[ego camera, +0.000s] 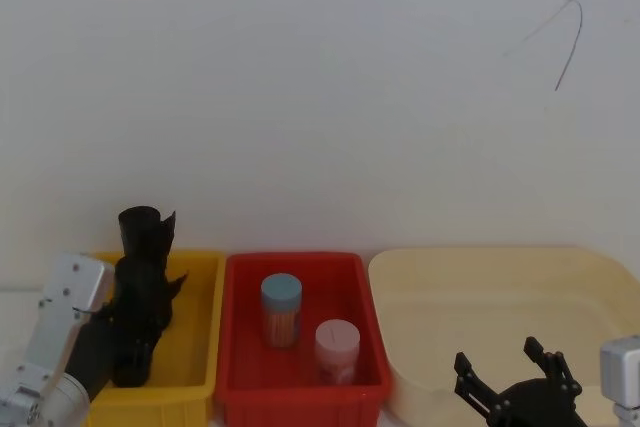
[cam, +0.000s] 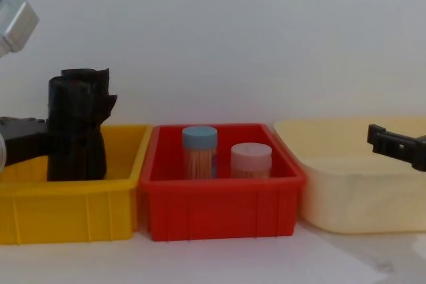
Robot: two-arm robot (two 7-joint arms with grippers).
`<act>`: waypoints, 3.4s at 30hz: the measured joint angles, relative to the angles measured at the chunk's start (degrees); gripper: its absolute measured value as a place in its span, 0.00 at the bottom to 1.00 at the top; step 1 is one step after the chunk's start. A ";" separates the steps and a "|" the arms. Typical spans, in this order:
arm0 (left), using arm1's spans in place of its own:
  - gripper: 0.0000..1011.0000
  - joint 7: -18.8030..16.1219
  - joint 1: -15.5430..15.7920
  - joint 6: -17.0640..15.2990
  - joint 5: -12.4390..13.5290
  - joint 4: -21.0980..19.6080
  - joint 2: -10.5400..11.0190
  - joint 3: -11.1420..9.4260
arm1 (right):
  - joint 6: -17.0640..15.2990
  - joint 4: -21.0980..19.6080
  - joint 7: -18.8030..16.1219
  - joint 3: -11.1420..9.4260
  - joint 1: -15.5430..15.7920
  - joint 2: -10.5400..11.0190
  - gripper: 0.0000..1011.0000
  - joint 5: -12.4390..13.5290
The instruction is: Pick up the garbage bag with the one hand and transfer it to the other hand.
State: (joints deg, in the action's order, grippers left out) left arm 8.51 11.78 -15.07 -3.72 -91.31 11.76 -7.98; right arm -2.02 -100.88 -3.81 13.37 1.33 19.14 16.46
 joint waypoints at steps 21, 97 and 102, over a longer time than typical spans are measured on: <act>0.43 3.35 1.78 0.04 -0.49 -0.51 1.24 -0.54 | 0.00 0.00 0.00 0.00 0.00 0.00 0.99 0.00; 0.43 39.86 35.60 2.51 -26.46 18.34 3.75 -22.05 | -13.02 -3.11 -9.01 -2.35 -8.12 1.67 0.99 6.86; 0.43 40.47 36.44 3.05 -27.20 19.35 3.74 -23.49 | -13.59 -2.98 -9.35 -1.85 -9.07 1.37 0.99 7.40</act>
State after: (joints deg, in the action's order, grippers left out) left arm 48.97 48.21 -12.02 -30.92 -71.97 15.50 -31.46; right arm -15.61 -103.86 -13.16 11.52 -7.74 20.50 23.86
